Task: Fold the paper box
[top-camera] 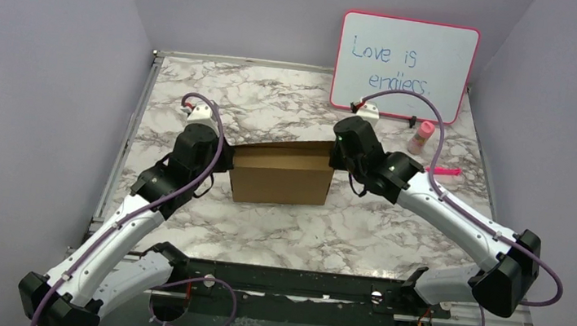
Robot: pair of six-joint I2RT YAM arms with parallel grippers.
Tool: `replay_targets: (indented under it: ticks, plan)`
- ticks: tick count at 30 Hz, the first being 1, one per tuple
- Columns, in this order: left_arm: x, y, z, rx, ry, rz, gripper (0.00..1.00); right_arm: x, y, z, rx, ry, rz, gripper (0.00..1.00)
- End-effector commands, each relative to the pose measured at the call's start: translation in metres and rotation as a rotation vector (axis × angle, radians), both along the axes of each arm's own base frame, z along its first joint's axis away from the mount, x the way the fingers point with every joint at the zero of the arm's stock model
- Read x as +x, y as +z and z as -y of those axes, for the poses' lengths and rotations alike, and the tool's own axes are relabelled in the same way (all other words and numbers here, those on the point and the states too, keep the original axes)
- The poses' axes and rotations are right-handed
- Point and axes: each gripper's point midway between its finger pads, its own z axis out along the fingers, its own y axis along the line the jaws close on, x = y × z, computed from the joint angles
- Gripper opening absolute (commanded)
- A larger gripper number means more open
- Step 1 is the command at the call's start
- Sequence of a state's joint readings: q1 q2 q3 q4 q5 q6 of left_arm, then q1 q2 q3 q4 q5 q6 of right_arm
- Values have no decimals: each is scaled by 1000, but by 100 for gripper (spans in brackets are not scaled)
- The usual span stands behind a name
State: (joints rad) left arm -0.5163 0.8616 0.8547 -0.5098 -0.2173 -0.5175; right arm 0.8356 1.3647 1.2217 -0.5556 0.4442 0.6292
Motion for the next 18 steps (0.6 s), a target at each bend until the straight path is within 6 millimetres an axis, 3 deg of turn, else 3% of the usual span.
replay_targets:
  ticks: [1, 10, 18]
  plan:
    - [-34, -47, 36, -103, -130, -178, 10, -34, -64, -18, -7, 92, -203, 10]
    - [-32, -33, 30, -110, -116, -103, 11, -34, -71, -5, -29, 70, -164, 11]
    - [-29, -36, 27, -81, -111, -100, 11, -27, -65, 4, -105, 145, -50, 13]
